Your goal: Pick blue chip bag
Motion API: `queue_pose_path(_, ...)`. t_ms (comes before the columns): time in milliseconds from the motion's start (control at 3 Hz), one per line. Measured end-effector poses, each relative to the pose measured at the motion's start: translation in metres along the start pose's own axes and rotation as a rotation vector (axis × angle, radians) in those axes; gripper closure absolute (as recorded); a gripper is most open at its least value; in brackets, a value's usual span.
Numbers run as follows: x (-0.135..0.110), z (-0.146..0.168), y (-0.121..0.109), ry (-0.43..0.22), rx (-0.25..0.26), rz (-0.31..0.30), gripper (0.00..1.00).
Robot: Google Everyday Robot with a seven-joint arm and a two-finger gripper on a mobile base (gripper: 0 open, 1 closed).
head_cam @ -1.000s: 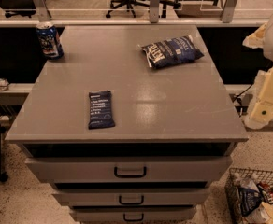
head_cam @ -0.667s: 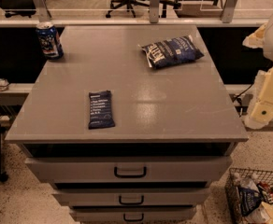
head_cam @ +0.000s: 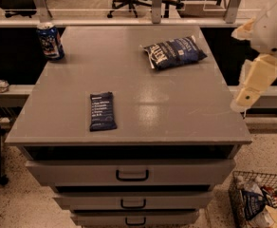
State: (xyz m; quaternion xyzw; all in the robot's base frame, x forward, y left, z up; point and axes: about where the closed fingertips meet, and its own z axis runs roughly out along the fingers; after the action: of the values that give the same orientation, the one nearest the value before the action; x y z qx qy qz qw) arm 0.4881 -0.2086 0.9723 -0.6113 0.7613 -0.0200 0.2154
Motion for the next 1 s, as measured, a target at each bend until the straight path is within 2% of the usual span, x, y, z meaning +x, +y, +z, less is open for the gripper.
queue_pose_path(333, -0.006, 0.045, -0.041, -0.086, 0.013, 0.025, 0.0)
queue_pose_path(667, -0.012, 0.09, -0.08, -0.176, 0.024, 0.098, 0.0)
queue_pose_path(1000, -0.027, 0.129, -0.116, -0.239, 0.047, 0.133, 0.0)
